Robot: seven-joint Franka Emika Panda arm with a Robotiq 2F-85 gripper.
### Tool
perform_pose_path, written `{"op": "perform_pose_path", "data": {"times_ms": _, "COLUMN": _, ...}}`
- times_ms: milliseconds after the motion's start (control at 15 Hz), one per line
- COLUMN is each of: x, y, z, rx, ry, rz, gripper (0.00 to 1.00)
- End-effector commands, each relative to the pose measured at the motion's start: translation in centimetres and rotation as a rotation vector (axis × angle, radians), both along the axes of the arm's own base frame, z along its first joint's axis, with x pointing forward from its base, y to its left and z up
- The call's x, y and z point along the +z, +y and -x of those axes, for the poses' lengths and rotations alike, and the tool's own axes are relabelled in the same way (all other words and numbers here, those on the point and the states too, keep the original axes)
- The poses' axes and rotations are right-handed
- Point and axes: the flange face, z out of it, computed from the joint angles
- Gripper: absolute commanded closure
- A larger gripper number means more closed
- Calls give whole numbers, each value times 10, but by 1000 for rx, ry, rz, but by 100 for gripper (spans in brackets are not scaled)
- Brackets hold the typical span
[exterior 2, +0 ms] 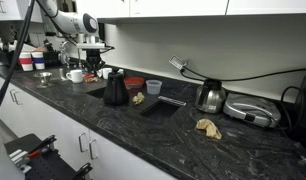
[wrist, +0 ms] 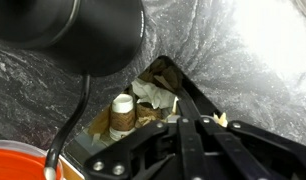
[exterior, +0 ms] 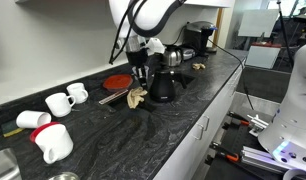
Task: Take a pice of paper and throw it down the left shoot
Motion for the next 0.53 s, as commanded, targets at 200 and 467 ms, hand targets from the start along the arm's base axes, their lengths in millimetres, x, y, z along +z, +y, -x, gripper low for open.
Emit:
{"op": "perform_pose_path", "data": {"times_ms": 200, "x": -27, "y": 8, "z": -19, "rx": 23, "ry": 12, "rz": 55, "gripper": 100}}
{"op": "perform_pose_path", "data": {"times_ms": 467, "x": -44, "y": 4, "z": -26, "rx": -8, "ry": 40, "rz": 63, "gripper": 100}}
